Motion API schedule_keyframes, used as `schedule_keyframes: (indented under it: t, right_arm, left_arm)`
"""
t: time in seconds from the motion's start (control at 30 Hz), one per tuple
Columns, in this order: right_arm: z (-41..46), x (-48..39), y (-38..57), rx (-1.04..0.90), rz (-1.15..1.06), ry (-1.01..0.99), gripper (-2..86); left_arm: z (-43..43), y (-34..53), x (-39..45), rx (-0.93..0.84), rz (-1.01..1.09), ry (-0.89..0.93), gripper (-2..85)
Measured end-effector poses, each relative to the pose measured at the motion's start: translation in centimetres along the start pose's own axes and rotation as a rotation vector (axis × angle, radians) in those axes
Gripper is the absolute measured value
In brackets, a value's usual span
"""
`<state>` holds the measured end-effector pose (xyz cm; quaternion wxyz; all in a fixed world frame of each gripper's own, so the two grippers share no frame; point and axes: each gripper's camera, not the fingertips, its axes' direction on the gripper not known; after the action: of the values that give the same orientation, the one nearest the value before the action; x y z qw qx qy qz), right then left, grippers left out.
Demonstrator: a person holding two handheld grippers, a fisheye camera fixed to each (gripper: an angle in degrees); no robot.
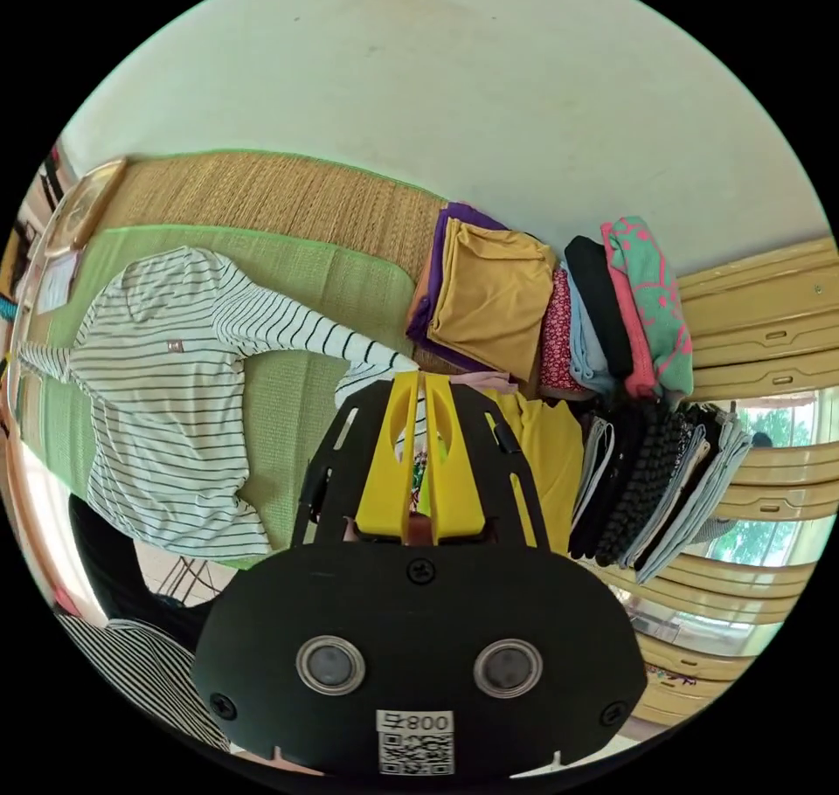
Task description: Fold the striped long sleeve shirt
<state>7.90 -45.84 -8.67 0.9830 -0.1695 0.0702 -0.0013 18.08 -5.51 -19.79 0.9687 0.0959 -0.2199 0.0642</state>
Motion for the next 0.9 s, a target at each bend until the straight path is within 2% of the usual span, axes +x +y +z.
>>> schedule_keyframes:
  t: [0.13, 0.27, 0.37, 0.43, 0.53, 0.7, 0.9]
  right_arm:
    - [4.3, -3.0, 3.4, -0.021, -0.029, -0.177, 7.1]
    - [9.8, -9.2, 11.7, -0.076, -0.128, -0.363, 7.1]
    - [15.4, -14.1, 19.4, -0.212, -0.184, -0.474, 7.4]
    - [18.8, -15.8, 24.4, -0.294, -0.173, -0.502, 8.1]
    - [20.8, -15.8, 28.4, -0.310, -0.117, -0.520, 8.5]
    - [21.0, -15.8, 30.9, -0.290, -0.079, -0.590, 8.3]
    - [21.5, -16.7, 33.4, -0.259, -0.050, -0.541, 7.4]
  left_arm:
    - [2.3, 3.8, 1.1, -0.064, 0.084, 0.139, 7.9]
    - [7.7, 10.3, 4.2, -0.336, 0.181, 0.320, 8.3]
    - [10.8, 13.6, 5.9, -0.487, 0.207, 0.357, 8.9]
    - [11.6, 14.6, 6.7, -0.524, 0.229, 0.332, 9.1]
    - [12.5, 15.2, 8.0, -0.579, 0.282, 0.292, 9.3]
    - [13.2, 15.7, 9.4, -0.602, 0.360, 0.197, 7.6]
    - [13.2, 15.5, 9.3, -0.600, 0.335, 0.158, 3.9]
